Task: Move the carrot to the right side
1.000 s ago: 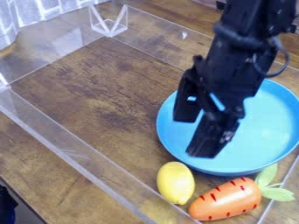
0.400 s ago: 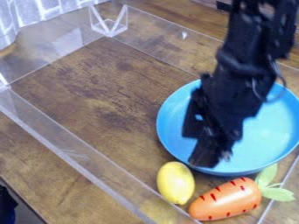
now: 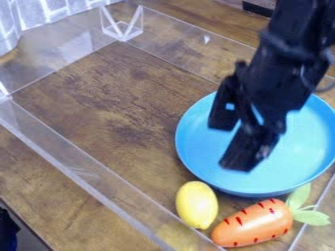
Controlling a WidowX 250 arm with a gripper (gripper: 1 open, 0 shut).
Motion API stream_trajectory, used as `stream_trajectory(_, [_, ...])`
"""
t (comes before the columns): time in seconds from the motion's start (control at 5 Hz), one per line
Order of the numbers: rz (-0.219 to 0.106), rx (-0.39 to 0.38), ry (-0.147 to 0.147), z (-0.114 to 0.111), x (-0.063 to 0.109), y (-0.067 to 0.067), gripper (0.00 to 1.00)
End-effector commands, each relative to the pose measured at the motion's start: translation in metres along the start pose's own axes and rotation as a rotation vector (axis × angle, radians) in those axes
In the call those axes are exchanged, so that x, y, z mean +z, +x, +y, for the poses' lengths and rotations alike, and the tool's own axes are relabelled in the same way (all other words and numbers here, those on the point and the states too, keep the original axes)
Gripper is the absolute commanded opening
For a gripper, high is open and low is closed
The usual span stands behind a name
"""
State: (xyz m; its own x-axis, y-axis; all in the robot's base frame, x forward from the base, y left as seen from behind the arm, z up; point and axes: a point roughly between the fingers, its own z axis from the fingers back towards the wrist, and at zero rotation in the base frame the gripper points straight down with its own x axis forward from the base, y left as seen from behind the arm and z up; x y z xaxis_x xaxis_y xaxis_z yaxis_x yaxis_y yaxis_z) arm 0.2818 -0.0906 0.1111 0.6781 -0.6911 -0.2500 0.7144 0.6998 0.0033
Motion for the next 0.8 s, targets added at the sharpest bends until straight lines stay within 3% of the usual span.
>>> stream_trajectory(0.0, [-0.082, -0.006, 0.055, 0.008, 0.025, 0.0, 1.0])
stream_trajectory(0.2, [-0.084, -0.076, 0.074, 0.006, 0.024, 0.005, 1.0])
stream_trajectory(0.6, [-0.081, -0.074, 0.072, -0.007, 0.005, -0.002, 1.0])
